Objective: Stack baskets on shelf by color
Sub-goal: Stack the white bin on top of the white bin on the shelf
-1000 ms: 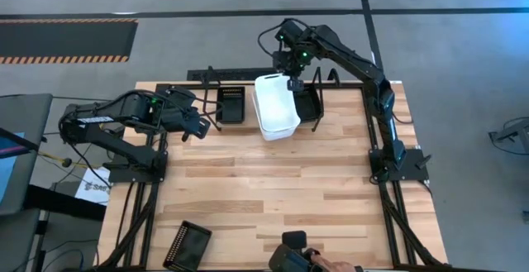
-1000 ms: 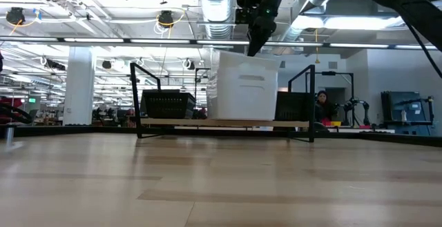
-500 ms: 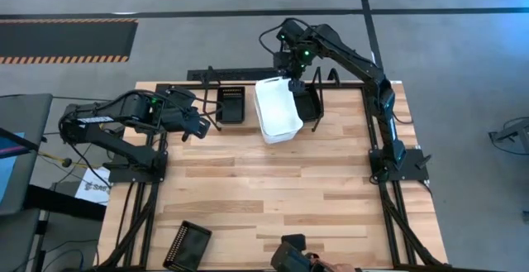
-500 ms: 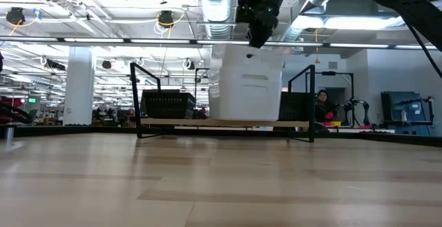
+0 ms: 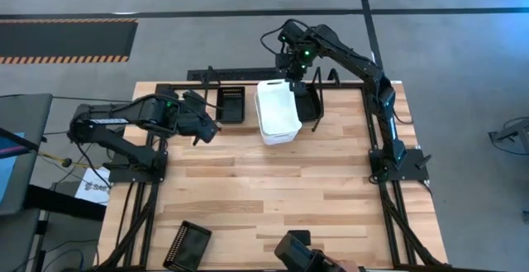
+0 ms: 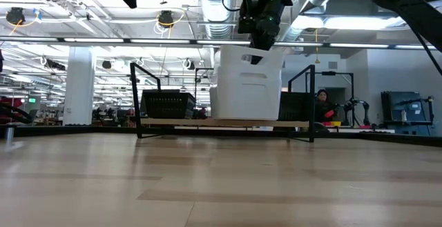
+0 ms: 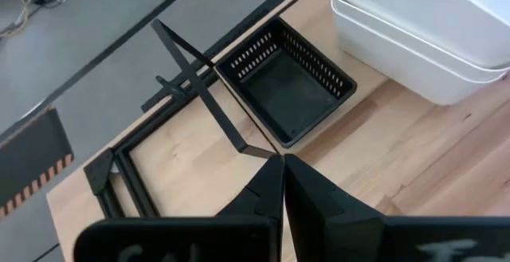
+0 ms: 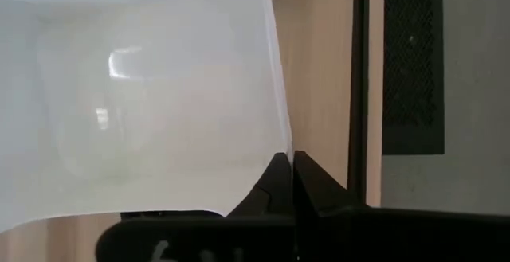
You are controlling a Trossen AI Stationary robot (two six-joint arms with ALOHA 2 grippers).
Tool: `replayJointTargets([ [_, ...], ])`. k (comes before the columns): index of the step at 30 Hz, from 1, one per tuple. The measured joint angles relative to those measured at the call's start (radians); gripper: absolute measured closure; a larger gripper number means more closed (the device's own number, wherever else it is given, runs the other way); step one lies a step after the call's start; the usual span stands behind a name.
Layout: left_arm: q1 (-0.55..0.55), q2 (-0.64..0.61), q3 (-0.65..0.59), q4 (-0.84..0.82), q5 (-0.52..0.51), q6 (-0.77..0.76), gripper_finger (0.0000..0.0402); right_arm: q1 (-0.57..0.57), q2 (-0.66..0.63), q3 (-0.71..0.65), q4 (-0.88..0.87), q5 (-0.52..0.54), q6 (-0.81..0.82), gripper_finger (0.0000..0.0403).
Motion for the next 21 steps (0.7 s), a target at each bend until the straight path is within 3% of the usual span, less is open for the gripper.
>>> replayJointTargets([
  [12,0.000,-0.032,0.056,-0.002,-0.008,-0.011,0.0401,0.039,-0.001,0.018,0.128,0.056,0.044,0.0326],
  [21,0.000,-0.032,0.054,-0.009,-0.010,0.002,0.0401,0.102,-0.043,0.067,0.130,0.112,0.047,0.0311],
])
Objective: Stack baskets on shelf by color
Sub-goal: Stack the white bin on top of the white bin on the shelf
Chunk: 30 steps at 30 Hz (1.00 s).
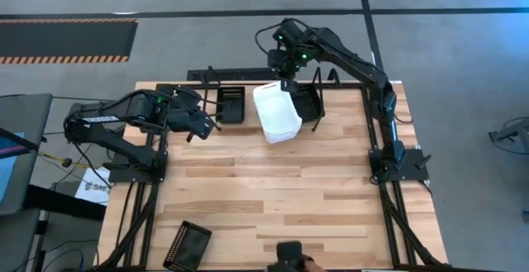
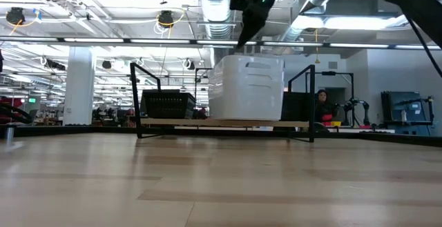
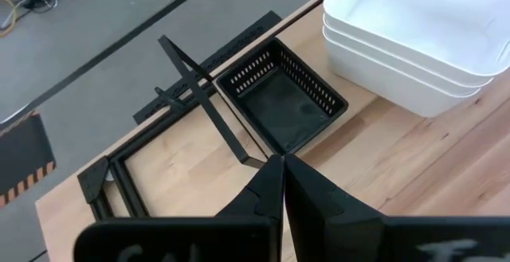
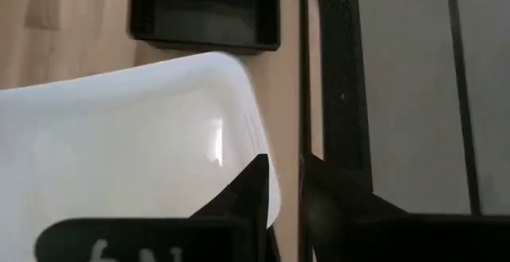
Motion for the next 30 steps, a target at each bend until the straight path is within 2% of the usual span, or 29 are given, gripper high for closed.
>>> replayJointTargets([
  [3,0.000,0.000,0.000,0.000,-0.001,0.000,0.0401,0.026,-0.041,-0.001,-0.107,0.001,0.055,0.0314],
  [8,0.000,0.000,0.000,0.000,-0.002,0.010,0.0402,0.087,-0.097,-0.003,-0.330,-0.002,0.254,0.0340],
  [12,0.000,0.000,-0.001,0.000,-0.002,0.033,0.0401,0.144,-0.140,-0.049,-0.325,-0.011,0.277,0.0391],
  [14,0.000,0.000,-0.001,0.000,-0.002,0.049,0.0402,0.176,-0.154,-0.085,-0.321,-0.012,0.306,0.0394],
  [19,0.000,0.000,-0.001,-0.026,0.013,0.071,0.0401,0.228,-0.157,-0.235,-0.322,-0.010,0.432,0.0399],
  [26,0.000,-0.017,-0.002,-0.058,0.032,0.123,0.0401,0.302,-0.160,-0.523,-0.321,-0.007,0.600,0.0401],
  [30,0.000,-0.037,-0.001,-0.057,0.037,0.148,0.0402,0.344,-0.202,-0.659,-0.214,-0.007,0.710,0.0401],
])
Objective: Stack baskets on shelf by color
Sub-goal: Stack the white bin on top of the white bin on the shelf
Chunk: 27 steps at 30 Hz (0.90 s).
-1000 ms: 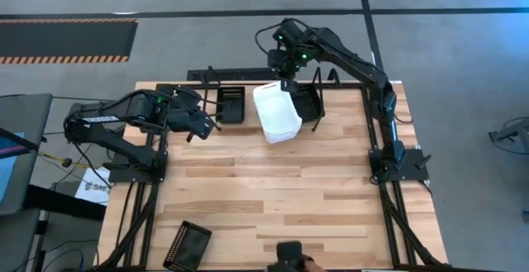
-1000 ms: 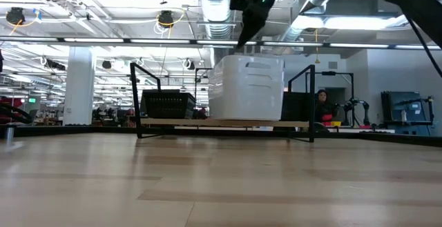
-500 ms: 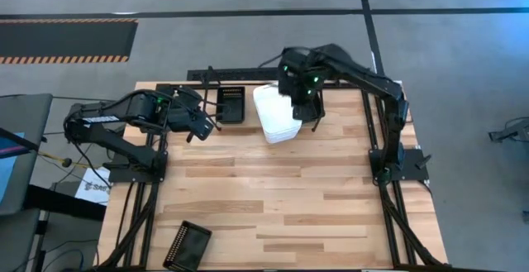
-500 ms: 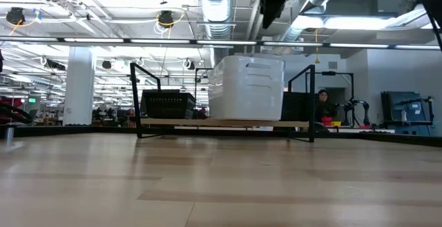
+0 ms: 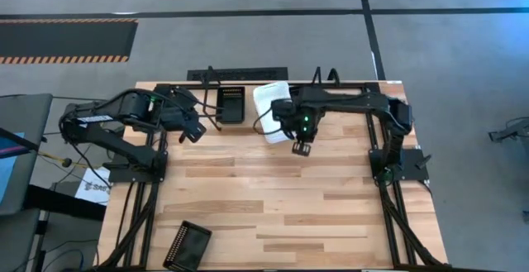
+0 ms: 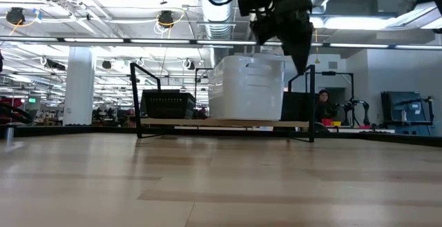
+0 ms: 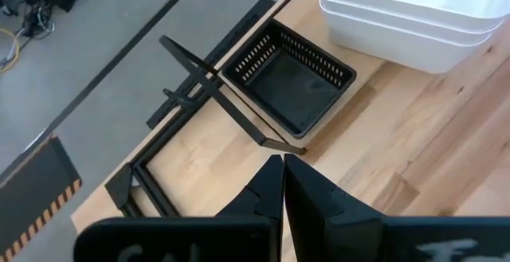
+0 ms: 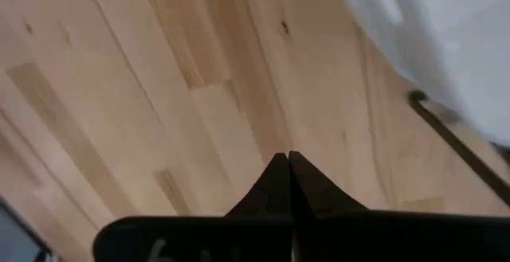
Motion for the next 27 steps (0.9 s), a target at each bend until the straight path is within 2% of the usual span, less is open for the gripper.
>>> replayJointTargets([
  [5,0.000,-0.026,0.000,-0.001,-0.002,0.039,0.0401,0.006,-0.051,-0.144,0.274,0.004,0.081,0.0402],
  [8,0.000,-0.034,0.000,0.001,-0.003,0.061,0.0402,0.007,-0.060,-0.192,0.346,0.032,0.104,0.0402],
  [12,0.000,-0.042,0.000,0.000,-0.006,0.061,0.0401,0.002,-0.054,-0.197,0.364,0.048,0.106,0.0402],
  [27,0.000,-0.045,0.000,0.000,-0.007,0.026,0.0401,-0.007,-0.054,-0.197,0.705,0.053,0.097,0.0402],
])
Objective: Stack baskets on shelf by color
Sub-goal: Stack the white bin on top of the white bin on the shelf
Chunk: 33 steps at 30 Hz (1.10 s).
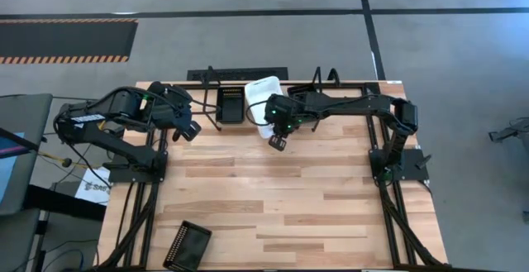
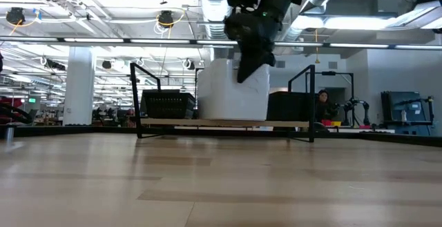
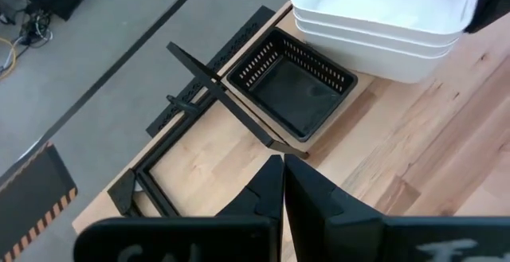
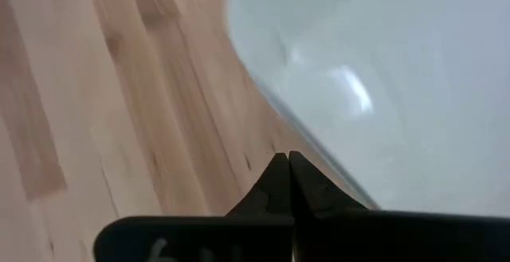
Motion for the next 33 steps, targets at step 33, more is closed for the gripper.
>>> replayJointTargets([
  [33,0.000,0.000,0.000,0.000,-0.001,-0.021,0.0402,-0.040,0.000,0.035,0.362,0.002,-0.055,0.0403],
])
